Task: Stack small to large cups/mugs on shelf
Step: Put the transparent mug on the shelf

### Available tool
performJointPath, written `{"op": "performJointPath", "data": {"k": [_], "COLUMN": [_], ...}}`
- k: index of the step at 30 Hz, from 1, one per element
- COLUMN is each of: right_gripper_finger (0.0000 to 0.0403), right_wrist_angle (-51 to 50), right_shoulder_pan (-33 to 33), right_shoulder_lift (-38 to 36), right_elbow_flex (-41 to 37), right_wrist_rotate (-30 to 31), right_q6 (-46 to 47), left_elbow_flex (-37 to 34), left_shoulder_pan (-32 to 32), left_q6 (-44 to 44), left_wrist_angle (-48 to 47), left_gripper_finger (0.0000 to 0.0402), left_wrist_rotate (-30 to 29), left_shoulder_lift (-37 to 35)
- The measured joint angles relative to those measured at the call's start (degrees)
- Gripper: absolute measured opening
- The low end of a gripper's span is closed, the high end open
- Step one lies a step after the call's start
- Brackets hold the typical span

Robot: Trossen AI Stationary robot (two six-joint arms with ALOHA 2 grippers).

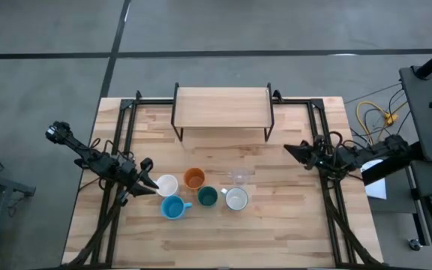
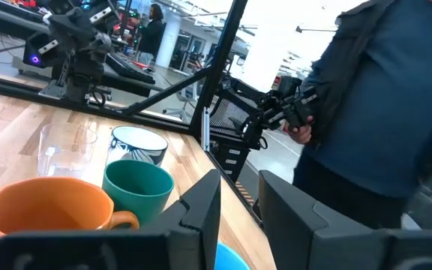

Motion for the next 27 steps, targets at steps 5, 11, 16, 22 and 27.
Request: {"op": "performJointPath", "data": {"k": [5,11,16,22,27], "right_gripper_finger": [0.0009,0.0009,0.0015,0.0052,0.0088], "right_wrist_angle": [2.2,12.8,28.2,42.4,39.9], "right_shoulder_pan": [-2.5,-2.8,-3.0,-3.2,-3.2], "right_shoulder_lift": [0.0,0.3,0.3,2.8,12.3], "right_elbow_flex": [0.0,0.0,0.0,4.5,17.8], "right_wrist_rotate": [0.3,-5.1,-4.7,-5.8,-10.3], "right_q6": [5.0,-4.9,-11.4,-18.4,-26.9], "left_elbow_flex": [0.0,0.0,0.0,0.0,1.7], "left_shoulder_pan": [0.0,0.0,0.0,0.0,0.0], "left_q6": [0.0,2.8,9.5,13.6,30.9], "left_wrist_angle": [0.0,0.4,7.6,32.7,55.2], "left_gripper_finger": [0.0077,0.0077,0.0077,0.0077,0.0077], "left_wrist_rotate": [0.0,-0.6,-5.0,-28.8,-42.2], "left_shoulder_lift": [0.0,0.0,0.3,0.7,0.2]}}
